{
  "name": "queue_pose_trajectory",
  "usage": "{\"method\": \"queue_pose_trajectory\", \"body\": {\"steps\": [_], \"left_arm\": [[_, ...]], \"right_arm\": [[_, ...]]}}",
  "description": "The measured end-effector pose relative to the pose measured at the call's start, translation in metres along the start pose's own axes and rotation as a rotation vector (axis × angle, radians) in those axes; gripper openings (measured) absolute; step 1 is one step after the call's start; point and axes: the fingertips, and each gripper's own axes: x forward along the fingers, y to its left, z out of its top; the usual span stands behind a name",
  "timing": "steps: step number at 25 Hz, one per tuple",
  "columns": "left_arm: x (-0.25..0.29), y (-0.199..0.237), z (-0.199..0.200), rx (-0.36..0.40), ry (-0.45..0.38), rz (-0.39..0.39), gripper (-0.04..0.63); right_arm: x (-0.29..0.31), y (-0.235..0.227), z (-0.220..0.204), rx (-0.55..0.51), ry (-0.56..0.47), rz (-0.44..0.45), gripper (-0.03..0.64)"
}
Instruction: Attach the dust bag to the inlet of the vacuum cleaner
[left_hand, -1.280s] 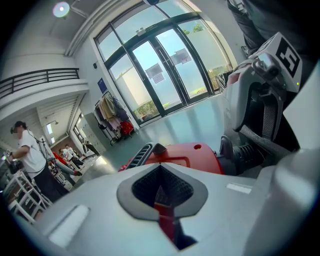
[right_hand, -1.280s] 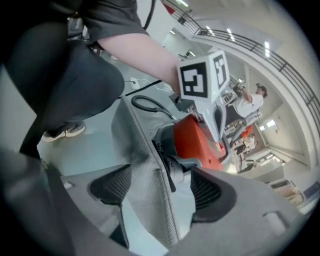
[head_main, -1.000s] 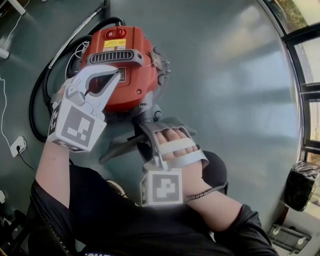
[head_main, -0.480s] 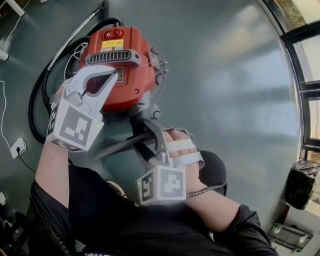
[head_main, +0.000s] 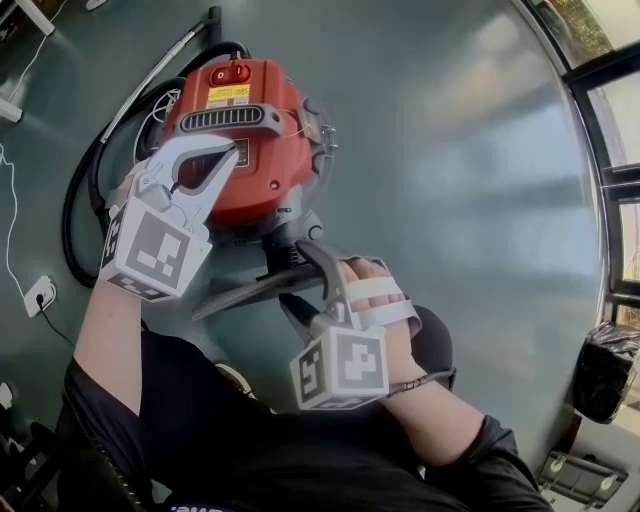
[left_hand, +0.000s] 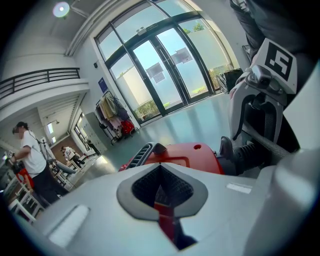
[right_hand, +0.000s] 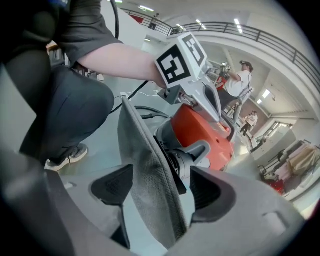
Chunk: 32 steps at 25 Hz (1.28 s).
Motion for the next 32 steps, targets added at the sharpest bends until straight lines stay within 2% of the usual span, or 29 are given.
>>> {"method": "queue_pose_trajectory", "body": {"steps": [4, 9, 14, 18, 21, 25, 27, 30, 32], "left_arm": [[0.001, 0.000, -0.001, -0.001, 0.001, -0.001, 0.015], [0.001, 0.002, 0.002, 0.000, -0.007, 0.005, 0.015], [0.001, 0.001, 0.000, -0.003, 0.010, -0.003, 0.015], [0.001, 0.001, 0.000, -0.006, 0.002, 0.000, 0.015], [-0.003, 0.006, 0.011, -0.024, -0.045, 0.012, 0.016], [-0.023, 0.024, 0.049, -0.021, -0.147, 0.052, 0.017], [-0.039, 0.033, 0.066, -0.059, -0.186, 0.071, 0.017], [-0.070, 0.044, 0.089, -0.246, -0.242, 0.105, 0.017], [-0.092, 0.048, 0.100, -0.333, -0.240, 0.118, 0.017]], "right_arm": [[-0.010, -0.004, 0.004, -0.021, -0.021, -0.024, 0.342], [-0.025, -0.010, 0.003, 0.028, -0.061, -0.039, 0.342], [-0.027, -0.009, 0.001, 0.013, -0.054, -0.040, 0.342], [-0.032, -0.013, 0.003, 0.043, -0.075, -0.037, 0.342], [-0.038, -0.018, 0.005, 0.087, -0.101, -0.028, 0.342], [-0.053, -0.028, 0.009, 0.131, -0.123, -0.025, 0.342], [-0.067, -0.034, 0.015, 0.157, -0.140, -0.028, 0.342], [-0.100, -0.041, 0.024, 0.238, -0.184, -0.015, 0.341], [-0.123, -0.045, 0.027, 0.313, -0.198, 0.004, 0.341]]}}
